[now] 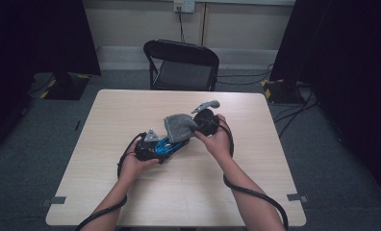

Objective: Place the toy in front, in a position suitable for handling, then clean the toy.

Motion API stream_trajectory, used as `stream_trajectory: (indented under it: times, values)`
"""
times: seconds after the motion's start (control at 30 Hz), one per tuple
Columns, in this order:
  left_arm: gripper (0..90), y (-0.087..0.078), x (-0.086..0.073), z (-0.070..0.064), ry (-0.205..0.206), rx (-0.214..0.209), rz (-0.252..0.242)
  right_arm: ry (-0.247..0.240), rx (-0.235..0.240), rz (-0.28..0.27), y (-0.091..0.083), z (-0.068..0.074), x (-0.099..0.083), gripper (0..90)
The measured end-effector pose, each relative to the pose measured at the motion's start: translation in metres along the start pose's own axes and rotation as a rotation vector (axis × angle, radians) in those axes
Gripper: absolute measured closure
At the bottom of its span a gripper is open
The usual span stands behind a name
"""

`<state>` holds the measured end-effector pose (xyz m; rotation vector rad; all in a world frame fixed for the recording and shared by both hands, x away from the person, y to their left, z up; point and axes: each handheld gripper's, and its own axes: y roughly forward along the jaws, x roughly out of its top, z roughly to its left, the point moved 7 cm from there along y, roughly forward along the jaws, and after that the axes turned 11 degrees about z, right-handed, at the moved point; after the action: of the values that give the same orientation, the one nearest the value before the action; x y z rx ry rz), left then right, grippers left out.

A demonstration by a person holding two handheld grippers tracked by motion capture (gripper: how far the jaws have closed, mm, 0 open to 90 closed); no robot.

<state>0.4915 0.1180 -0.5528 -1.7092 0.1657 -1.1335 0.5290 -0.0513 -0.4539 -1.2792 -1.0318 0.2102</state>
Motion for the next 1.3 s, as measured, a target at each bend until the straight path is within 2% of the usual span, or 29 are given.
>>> stream_trajectory:
  times: [0.53, 0.7, 0.93, 1.3]
  values:
    - [25.5, 0.000, 0.000, 0.000, 0.000, 0.000, 0.000, -0.055, 0.042, 0.020, 0.025, 0.031, 0.014, 75.2]
    - [25.5, 0.000, 0.000, 0.000, -0.001, 0.000, 0.001, -0.067, 0.055, 0.035, 0.030, 0.038, 0.012, 75.2]
    - [25.5, 0.000, 0.000, 0.000, -0.001, -0.001, 0.000, -0.071, 0.062, 0.048, 0.033, 0.043, 0.006, 75.2]
    - [25.5, 0.000, 0.000, 0.000, -0.001, -0.001, 0.000, -0.075, 0.072, 0.050, 0.032, 0.048, 0.007, 75.2]
